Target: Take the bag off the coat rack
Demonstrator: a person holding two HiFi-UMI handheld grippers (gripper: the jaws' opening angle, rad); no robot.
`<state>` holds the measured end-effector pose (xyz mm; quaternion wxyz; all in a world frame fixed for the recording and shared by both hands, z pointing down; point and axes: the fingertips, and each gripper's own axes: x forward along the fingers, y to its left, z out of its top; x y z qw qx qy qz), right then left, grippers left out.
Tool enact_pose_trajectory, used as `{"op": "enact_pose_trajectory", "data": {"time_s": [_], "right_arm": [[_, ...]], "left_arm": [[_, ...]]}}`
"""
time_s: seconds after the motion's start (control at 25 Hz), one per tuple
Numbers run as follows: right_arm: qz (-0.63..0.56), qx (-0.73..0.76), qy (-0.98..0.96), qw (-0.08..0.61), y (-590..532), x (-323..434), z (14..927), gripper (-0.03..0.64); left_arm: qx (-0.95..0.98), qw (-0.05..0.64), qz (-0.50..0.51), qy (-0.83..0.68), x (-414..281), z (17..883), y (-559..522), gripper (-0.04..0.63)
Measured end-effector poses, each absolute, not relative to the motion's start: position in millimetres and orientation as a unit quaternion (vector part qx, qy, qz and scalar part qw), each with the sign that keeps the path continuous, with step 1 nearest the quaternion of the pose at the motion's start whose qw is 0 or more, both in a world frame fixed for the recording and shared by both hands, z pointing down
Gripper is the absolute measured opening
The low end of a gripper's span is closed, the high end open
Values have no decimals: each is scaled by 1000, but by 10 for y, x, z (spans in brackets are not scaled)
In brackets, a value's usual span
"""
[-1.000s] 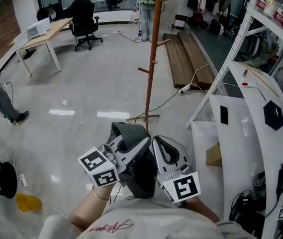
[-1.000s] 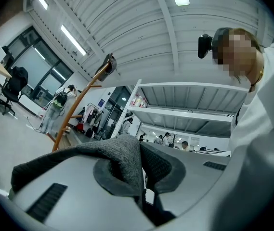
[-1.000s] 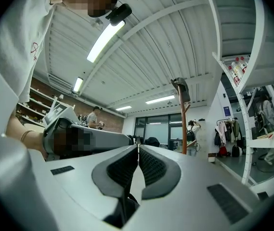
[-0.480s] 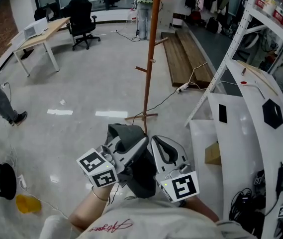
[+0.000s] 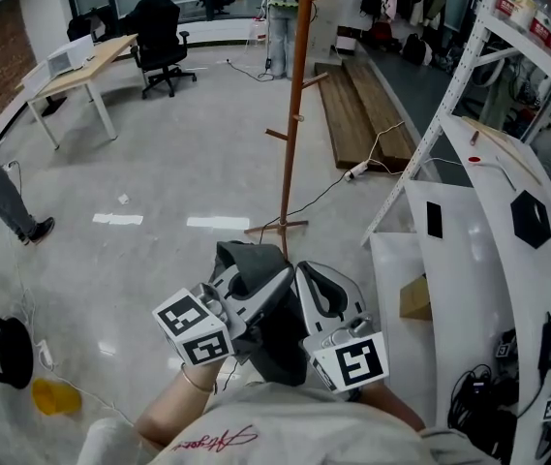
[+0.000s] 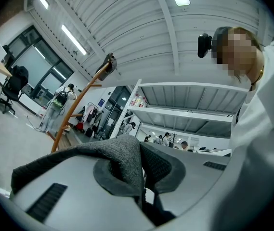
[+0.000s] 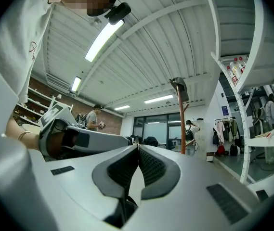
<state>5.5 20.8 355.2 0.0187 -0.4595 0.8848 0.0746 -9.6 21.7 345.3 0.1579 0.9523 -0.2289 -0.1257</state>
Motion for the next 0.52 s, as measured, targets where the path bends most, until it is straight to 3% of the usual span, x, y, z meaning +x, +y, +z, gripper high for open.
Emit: {"op": "enact_pose_trajectory", "data": {"time_s": [0.52], "right_arm": [[81,-457,885,18,288,-39,3539,20]], "left_arm": [[952,151,-125,-234,-192,3421,288,40]]}}
